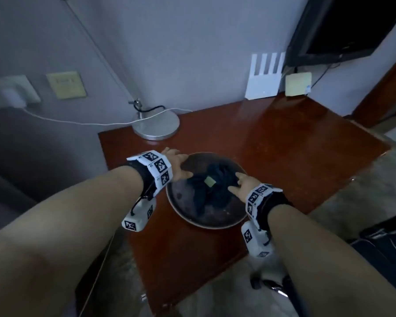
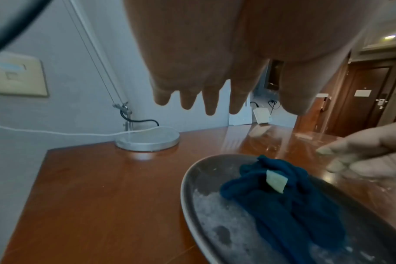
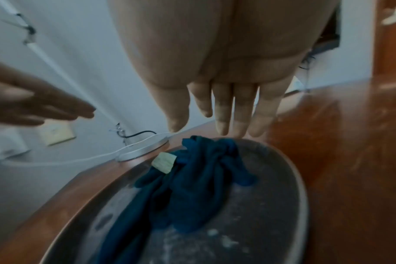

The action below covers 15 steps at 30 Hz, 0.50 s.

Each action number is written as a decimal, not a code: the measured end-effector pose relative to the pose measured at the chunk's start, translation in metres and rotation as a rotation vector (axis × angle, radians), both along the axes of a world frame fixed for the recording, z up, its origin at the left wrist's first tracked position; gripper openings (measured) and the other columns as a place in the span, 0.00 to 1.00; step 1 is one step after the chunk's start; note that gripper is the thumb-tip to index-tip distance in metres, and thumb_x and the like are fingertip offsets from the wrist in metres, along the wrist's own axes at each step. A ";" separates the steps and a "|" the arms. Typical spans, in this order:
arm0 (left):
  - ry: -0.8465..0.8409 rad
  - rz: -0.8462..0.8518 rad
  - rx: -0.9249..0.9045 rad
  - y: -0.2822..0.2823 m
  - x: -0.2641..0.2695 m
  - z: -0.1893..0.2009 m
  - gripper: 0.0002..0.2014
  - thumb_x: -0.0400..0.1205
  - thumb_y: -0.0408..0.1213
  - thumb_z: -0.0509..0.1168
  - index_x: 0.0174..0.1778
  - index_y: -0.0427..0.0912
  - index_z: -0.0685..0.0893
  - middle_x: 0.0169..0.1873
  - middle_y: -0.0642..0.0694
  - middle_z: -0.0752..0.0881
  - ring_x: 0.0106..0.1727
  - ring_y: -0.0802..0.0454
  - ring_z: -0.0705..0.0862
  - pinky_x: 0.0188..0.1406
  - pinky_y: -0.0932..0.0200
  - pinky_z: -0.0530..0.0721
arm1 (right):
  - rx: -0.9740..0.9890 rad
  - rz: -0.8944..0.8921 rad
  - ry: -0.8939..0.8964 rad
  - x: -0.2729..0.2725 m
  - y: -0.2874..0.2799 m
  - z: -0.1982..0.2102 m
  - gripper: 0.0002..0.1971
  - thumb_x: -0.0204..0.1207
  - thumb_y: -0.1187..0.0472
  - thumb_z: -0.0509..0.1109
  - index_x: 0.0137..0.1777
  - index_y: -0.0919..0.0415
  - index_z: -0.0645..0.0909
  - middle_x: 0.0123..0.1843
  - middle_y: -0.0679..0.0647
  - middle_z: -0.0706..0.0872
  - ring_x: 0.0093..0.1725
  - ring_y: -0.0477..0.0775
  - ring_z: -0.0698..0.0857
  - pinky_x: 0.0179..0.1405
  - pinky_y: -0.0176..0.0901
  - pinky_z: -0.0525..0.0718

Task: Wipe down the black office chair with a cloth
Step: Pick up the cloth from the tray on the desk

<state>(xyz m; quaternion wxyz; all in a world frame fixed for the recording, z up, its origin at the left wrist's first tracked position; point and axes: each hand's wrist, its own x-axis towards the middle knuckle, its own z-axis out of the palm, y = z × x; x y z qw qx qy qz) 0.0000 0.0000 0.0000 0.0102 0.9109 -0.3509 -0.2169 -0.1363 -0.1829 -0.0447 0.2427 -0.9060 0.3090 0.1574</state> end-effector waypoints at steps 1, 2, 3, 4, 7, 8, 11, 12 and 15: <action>0.026 -0.012 0.017 0.000 0.004 -0.004 0.35 0.81 0.57 0.58 0.82 0.52 0.55 0.82 0.46 0.53 0.82 0.41 0.48 0.78 0.39 0.48 | 0.028 -0.062 0.002 0.008 0.003 -0.005 0.33 0.81 0.47 0.61 0.81 0.56 0.53 0.77 0.57 0.69 0.72 0.60 0.73 0.69 0.52 0.75; 0.045 -0.024 0.008 -0.002 0.010 -0.010 0.34 0.81 0.57 0.58 0.82 0.52 0.55 0.82 0.46 0.53 0.82 0.42 0.47 0.78 0.39 0.47 | 0.039 -0.123 -0.006 0.016 0.003 -0.012 0.33 0.80 0.46 0.62 0.80 0.57 0.56 0.76 0.57 0.71 0.71 0.61 0.74 0.68 0.52 0.75; 0.058 -0.028 0.010 -0.005 0.012 -0.016 0.34 0.81 0.56 0.58 0.81 0.52 0.56 0.82 0.46 0.54 0.82 0.42 0.47 0.78 0.41 0.46 | 0.035 -0.150 0.001 0.022 0.005 -0.014 0.32 0.80 0.46 0.62 0.79 0.60 0.59 0.74 0.58 0.73 0.70 0.62 0.75 0.67 0.52 0.76; 0.071 -0.035 -0.006 -0.007 0.014 -0.020 0.33 0.82 0.56 0.58 0.81 0.52 0.56 0.82 0.46 0.54 0.82 0.42 0.47 0.78 0.41 0.46 | 0.022 -0.163 0.002 0.026 0.007 -0.014 0.30 0.80 0.47 0.63 0.77 0.62 0.63 0.72 0.59 0.75 0.68 0.62 0.75 0.66 0.52 0.76; 0.112 -0.072 -0.036 -0.013 0.020 -0.033 0.32 0.82 0.56 0.58 0.80 0.52 0.58 0.81 0.47 0.55 0.82 0.43 0.48 0.78 0.41 0.46 | -0.067 -0.116 0.003 0.032 0.014 -0.014 0.17 0.82 0.56 0.62 0.67 0.66 0.75 0.64 0.63 0.80 0.61 0.64 0.79 0.60 0.50 0.79; 0.112 -0.088 -0.034 -0.015 0.020 -0.035 0.32 0.82 0.56 0.58 0.80 0.52 0.58 0.81 0.48 0.55 0.82 0.43 0.48 0.78 0.40 0.46 | -0.093 -0.101 -0.012 0.031 0.015 -0.013 0.14 0.83 0.59 0.61 0.63 0.66 0.77 0.61 0.64 0.82 0.58 0.64 0.80 0.58 0.50 0.80; 0.118 -0.118 -0.059 -0.021 0.020 -0.034 0.31 0.82 0.55 0.58 0.80 0.51 0.59 0.81 0.48 0.56 0.82 0.44 0.50 0.78 0.39 0.47 | -0.046 -0.163 -0.141 0.028 0.009 -0.007 0.11 0.83 0.60 0.59 0.59 0.62 0.78 0.58 0.61 0.83 0.52 0.61 0.81 0.53 0.51 0.82; 0.126 -0.125 -0.075 -0.024 0.019 -0.029 0.31 0.82 0.54 0.58 0.80 0.51 0.59 0.81 0.47 0.56 0.82 0.44 0.50 0.78 0.40 0.47 | -0.024 -0.187 -0.208 0.028 0.006 0.000 0.10 0.83 0.59 0.59 0.59 0.60 0.77 0.59 0.59 0.82 0.51 0.59 0.80 0.51 0.48 0.81; 0.140 -0.137 -0.152 -0.037 0.018 -0.011 0.33 0.82 0.53 0.60 0.81 0.49 0.58 0.80 0.47 0.57 0.80 0.46 0.56 0.80 0.47 0.54 | -0.007 -0.171 -0.397 0.021 -0.006 0.030 0.04 0.83 0.60 0.58 0.52 0.56 0.73 0.59 0.54 0.76 0.50 0.54 0.76 0.47 0.43 0.74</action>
